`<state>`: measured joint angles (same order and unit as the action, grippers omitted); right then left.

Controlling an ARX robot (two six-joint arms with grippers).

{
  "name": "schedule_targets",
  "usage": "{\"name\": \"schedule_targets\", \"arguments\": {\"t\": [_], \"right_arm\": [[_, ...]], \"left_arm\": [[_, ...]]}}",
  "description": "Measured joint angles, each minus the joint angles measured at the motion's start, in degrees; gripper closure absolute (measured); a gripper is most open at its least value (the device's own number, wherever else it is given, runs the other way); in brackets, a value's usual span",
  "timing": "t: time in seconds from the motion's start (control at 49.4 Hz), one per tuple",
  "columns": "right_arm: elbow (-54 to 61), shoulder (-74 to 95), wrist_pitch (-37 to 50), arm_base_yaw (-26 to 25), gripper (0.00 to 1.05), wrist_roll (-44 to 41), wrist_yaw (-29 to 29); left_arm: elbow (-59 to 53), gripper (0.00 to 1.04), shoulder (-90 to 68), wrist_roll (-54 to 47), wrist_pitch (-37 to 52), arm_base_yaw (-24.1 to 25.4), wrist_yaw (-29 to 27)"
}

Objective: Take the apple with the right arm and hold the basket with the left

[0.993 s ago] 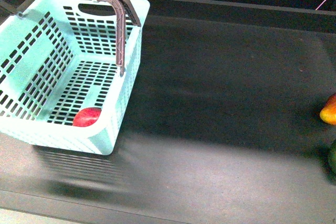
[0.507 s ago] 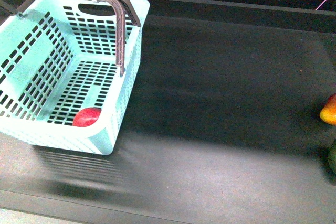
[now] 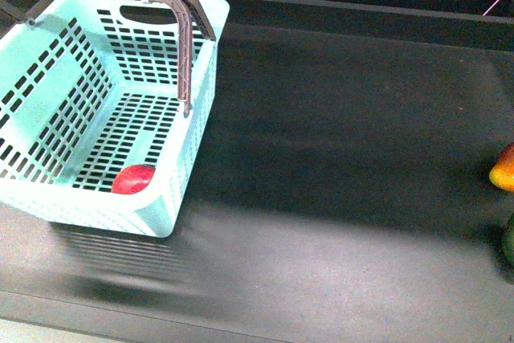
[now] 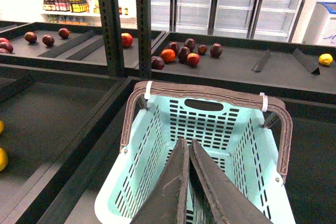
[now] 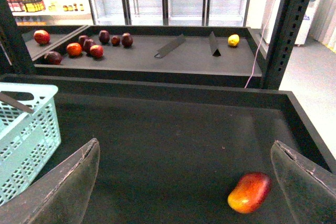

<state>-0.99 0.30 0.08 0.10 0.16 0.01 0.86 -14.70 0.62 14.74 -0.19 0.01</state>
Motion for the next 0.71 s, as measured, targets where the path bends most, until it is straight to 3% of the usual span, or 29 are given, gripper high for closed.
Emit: {"name": "schedule_targets", "arguments": {"t": [0.243, 0.324, 0.709], "right_arm": [[0.0, 0.0, 0.0, 0.0, 0.09, 0.0, 0.0], [0.0, 0.0, 0.0, 0.0, 0.09, 0.0, 0.0], [0.0, 0.0, 0.0, 0.0, 0.09, 0.0, 0.0]], "left_arm": [[0.0, 1.01, 4.9, 0.0, -4.9, 0.0, 0.0], [0.0, 1.01, 12.2, 0.0, -13.9, 0.0, 0.0], [0.0, 1.01, 14.3, 0.0, -14.7, 0.0, 0.0]]}}
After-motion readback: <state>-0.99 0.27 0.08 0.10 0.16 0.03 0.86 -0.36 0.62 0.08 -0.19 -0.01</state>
